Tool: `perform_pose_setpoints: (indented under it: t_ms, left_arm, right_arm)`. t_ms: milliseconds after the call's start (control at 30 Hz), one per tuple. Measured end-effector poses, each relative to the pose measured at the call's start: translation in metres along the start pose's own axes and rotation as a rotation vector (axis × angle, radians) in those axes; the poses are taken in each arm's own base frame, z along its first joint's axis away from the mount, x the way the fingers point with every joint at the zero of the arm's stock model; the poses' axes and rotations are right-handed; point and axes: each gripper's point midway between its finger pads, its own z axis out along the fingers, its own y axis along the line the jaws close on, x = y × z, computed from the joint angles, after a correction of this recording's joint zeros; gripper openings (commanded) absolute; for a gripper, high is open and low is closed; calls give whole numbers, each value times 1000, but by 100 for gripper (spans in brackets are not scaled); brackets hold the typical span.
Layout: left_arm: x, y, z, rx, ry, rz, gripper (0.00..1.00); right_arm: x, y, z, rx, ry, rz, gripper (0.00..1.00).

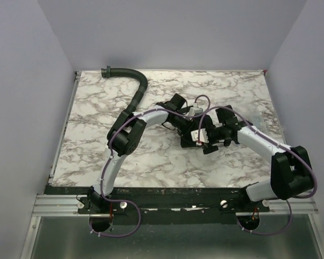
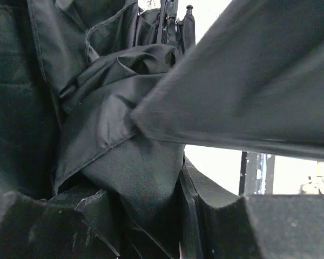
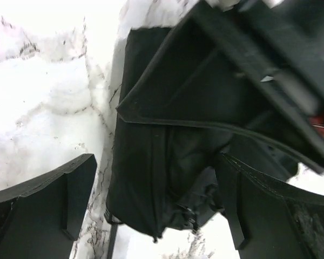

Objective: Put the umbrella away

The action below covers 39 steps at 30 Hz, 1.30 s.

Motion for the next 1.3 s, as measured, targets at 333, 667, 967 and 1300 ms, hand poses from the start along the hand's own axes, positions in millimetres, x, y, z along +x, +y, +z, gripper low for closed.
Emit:
perform_pose_setpoints:
  t_ms: [333, 667, 967, 1300]
  left_arm:
    - [12, -15, 0, 75, 32, -149, 56]
    - [26, -43, -31, 0, -113, -161, 98]
    - [40, -54, -92, -288, -362, -25, 99]
    - [78, -73, -101, -419, -548, 379, 99]
  right_arm:
    - [32, 28, 38, 8, 122, -17, 37]
    - [16, 40, 49, -105, 73, 33, 25]
    - [6, 51, 47, -273, 46, 173, 23]
    - [-9, 81, 46, -501, -8, 453, 22]
